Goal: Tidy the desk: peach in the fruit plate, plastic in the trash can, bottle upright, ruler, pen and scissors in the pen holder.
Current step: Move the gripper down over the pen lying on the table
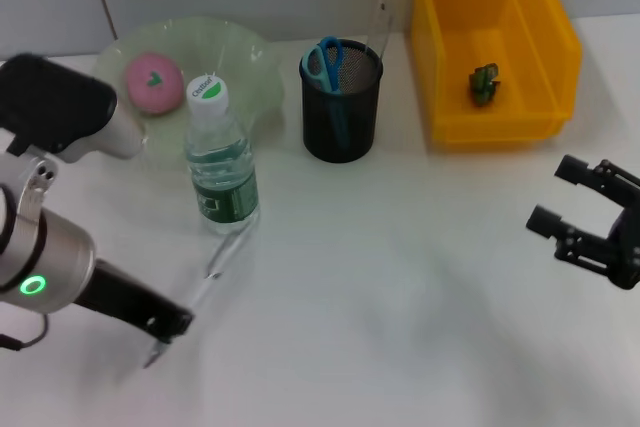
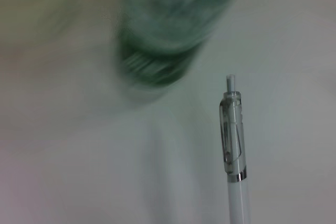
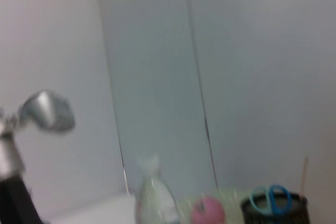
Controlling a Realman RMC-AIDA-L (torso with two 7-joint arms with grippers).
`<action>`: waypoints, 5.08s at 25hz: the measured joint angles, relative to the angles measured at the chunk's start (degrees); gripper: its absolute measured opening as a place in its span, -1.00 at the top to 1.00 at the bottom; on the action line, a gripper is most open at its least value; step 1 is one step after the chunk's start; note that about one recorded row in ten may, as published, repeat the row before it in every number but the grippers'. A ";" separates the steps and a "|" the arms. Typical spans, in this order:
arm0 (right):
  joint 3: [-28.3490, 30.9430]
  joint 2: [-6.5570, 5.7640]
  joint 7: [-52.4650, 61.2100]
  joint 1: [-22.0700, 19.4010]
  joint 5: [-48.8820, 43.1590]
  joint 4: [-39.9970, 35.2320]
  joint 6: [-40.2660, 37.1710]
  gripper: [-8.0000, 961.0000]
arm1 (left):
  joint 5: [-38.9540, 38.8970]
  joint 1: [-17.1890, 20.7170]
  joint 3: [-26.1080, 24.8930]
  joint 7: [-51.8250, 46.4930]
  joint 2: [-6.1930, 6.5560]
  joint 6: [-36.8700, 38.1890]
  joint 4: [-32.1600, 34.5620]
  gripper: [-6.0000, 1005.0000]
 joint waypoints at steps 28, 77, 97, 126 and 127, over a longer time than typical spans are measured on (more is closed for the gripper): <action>0.93 0.57 2.87 -5.96 1.28 13.20 -9.25 -0.70 | -23.29 6.58 6.14 27.66 0.07 -19.39 6.72 0.75; 7.91 0.08 3.87 -5.30 1.72 15.49 2.47 -0.70 | -30.12 7.97 3.73 40.32 0.17 -21.88 -0.58 0.99; 9.55 -0.02 3.88 -8.03 3.56 7.83 -0.65 -0.70 | -21.67 2.82 4.93 47.00 0.17 -6.88 2.55 0.51; 10.97 0.55 3.98 -11.72 4.38 11.48 -3.89 -0.70 | -3.88 -14.47 25.42 64.21 -0.33 -2.23 -3.23 -0.43; 10.99 0.55 3.97 -11.78 4.38 11.57 -4.04 -0.70 | -3.84 -14.94 25.94 64.24 -0.33 -2.47 -3.80 -0.42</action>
